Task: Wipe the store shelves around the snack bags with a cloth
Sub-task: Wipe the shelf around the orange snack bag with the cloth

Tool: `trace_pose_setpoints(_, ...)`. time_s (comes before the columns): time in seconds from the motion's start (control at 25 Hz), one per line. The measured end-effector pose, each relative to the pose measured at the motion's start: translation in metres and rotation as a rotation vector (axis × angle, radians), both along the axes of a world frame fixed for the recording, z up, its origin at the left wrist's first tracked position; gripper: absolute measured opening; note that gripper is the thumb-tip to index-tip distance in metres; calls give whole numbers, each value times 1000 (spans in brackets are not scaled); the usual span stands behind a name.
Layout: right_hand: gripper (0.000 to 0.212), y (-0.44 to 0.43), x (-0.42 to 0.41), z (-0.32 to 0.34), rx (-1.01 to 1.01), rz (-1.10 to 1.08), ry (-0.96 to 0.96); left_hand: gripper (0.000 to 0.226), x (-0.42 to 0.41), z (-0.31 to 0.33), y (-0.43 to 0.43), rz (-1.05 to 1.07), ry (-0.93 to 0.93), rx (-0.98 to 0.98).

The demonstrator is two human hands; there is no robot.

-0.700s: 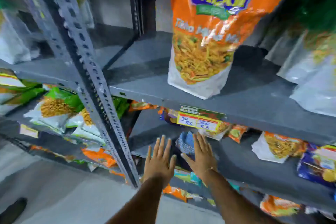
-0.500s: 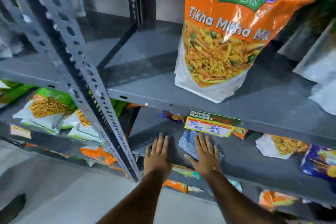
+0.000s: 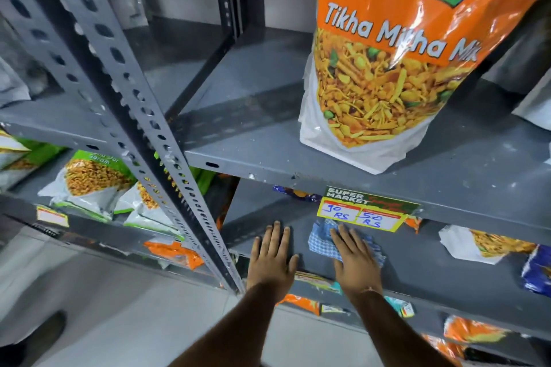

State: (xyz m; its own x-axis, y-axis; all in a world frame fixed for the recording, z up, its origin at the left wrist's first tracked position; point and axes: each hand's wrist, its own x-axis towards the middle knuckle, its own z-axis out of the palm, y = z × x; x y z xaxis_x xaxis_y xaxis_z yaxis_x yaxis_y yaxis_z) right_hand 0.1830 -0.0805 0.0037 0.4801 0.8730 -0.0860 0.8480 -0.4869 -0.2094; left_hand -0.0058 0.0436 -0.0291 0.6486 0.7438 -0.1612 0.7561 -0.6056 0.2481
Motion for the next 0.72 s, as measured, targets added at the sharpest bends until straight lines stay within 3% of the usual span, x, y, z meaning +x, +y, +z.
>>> trace_pose_setpoints(0.2,58,0,6,21,6,67,110,74,0,13,-9,75,-91,-4)
trace_pose_setpoints(0.32,54,-6,4,59,35,146,81,75,-6,28,-19,70,-178,3)
trace_pose_setpoints(0.48,68,-15,-18,104,222,148,-2,77,-15,63,-34,57,-154,212)
trace_pose_setpoints(0.56,72,-23,-36,126,245,194,44,77,-21,80,-44,54,-183,314)
trace_pose_setpoints(0.72,74,-33,-53,150,234,216,40,77,-42,108,-62,1,-173,344)
